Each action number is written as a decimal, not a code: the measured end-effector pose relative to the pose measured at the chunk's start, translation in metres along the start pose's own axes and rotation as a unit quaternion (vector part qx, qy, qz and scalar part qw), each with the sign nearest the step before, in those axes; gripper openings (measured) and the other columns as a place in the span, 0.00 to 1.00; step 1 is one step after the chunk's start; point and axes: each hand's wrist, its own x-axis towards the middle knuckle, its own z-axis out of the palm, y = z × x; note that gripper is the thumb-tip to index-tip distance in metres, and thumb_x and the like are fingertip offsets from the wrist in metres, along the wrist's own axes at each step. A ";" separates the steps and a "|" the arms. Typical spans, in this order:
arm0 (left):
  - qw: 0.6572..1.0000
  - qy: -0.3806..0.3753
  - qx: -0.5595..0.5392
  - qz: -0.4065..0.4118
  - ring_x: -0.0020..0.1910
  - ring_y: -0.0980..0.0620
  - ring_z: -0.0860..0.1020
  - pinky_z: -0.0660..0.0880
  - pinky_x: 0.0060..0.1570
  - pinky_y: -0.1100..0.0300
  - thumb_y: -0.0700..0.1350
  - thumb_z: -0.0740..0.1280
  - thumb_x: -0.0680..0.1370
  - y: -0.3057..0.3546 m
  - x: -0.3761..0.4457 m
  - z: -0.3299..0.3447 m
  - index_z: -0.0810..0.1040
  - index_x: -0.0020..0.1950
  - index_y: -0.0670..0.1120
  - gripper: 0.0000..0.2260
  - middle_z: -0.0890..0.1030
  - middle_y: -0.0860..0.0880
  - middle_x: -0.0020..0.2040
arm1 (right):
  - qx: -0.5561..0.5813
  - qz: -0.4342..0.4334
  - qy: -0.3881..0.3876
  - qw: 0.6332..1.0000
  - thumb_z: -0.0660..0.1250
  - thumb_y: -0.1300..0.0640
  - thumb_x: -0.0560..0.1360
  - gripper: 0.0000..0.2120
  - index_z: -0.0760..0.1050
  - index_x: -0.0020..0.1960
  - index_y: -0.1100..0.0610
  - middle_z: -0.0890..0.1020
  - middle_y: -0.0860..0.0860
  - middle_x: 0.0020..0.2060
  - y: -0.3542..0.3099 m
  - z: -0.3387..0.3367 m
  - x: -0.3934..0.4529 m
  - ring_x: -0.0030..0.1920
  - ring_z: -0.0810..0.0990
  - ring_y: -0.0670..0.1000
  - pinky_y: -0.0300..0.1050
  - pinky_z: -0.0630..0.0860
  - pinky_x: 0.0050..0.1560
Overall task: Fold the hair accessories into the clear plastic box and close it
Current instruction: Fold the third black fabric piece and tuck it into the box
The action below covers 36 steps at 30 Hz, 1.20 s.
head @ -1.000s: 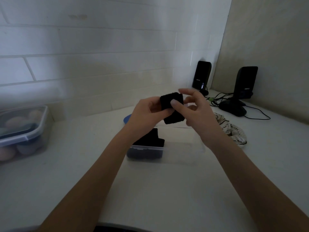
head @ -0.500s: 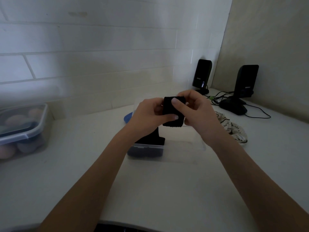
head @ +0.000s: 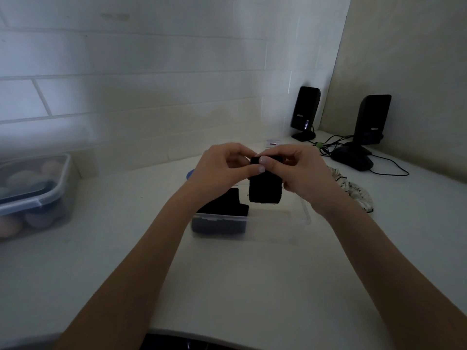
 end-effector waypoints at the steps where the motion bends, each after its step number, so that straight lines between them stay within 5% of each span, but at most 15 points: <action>1: 1.000 -0.004 0.008 -0.002 0.39 0.57 0.84 0.76 0.43 0.69 0.46 0.75 0.69 0.000 0.000 0.000 0.81 0.51 0.49 0.12 0.85 0.54 0.35 | -0.003 0.008 -0.006 1.000 0.71 0.58 0.72 0.03 0.83 0.42 0.51 0.78 0.47 0.26 0.000 -0.001 0.000 0.22 0.70 0.42 0.33 0.66 0.21; 6: 0.998 -0.029 0.058 -0.027 0.38 0.62 0.82 0.74 0.45 0.72 0.47 0.75 0.69 -0.001 -0.002 0.002 0.76 0.62 0.49 0.23 0.85 0.56 0.34 | -0.089 0.039 -0.056 0.994 0.71 0.56 0.72 0.03 0.83 0.43 0.50 0.82 0.50 0.29 0.001 -0.007 -0.002 0.21 0.77 0.47 0.36 0.74 0.21; 13: 0.973 -0.123 0.187 -0.054 0.40 0.60 0.82 0.73 0.39 0.73 0.50 0.73 0.70 0.001 -0.004 0.001 0.79 0.51 0.51 0.11 0.84 0.52 0.40 | -0.173 0.110 -0.160 0.965 0.67 0.58 0.75 0.01 0.77 0.46 0.55 0.84 0.56 0.33 0.006 -0.007 -0.003 0.29 0.84 0.55 0.48 0.83 0.33; 20: 0.944 -0.168 0.283 -0.024 0.40 0.54 0.81 0.77 0.45 0.64 0.45 0.71 0.73 0.001 -0.006 0.003 0.82 0.43 0.45 0.04 0.83 0.49 0.40 | -0.297 0.106 -0.182 0.931 0.68 0.58 0.74 0.08 0.75 0.37 0.50 0.83 0.54 0.34 0.007 0.003 -0.004 0.27 0.83 0.47 0.40 0.82 0.32; 24: 0.935 -0.183 0.302 -0.019 0.39 0.55 0.80 0.76 0.44 0.65 0.43 0.71 0.73 0.000 -0.005 0.003 0.83 0.46 0.45 0.04 0.82 0.50 0.39 | -0.319 0.104 -0.209 0.919 0.68 0.59 0.74 0.07 0.74 0.42 0.48 0.82 0.49 0.34 0.006 0.003 -0.006 0.26 0.81 0.43 0.36 0.80 0.33; 31: 0.918 -0.183 0.352 0.004 0.33 0.59 0.74 0.65 0.35 0.72 0.44 0.70 0.74 -0.002 -0.004 0.005 0.83 0.45 0.47 0.03 0.77 0.55 0.35 | -0.436 0.074 -0.199 0.875 0.71 0.58 0.72 0.08 0.77 0.49 0.59 0.81 0.54 0.50 -0.005 0.015 -0.009 0.44 0.77 0.51 0.42 0.73 0.46; 36: 0.925 -0.158 0.344 0.030 0.39 0.54 0.77 0.71 0.41 0.64 0.46 0.69 0.75 -0.003 -0.005 0.004 0.83 0.47 0.45 0.06 0.79 0.52 0.39 | -0.491 0.034 -0.207 0.845 0.68 0.57 0.73 0.05 0.77 0.49 0.57 0.80 0.54 0.52 -0.009 0.016 -0.011 0.50 0.78 0.54 0.44 0.73 0.47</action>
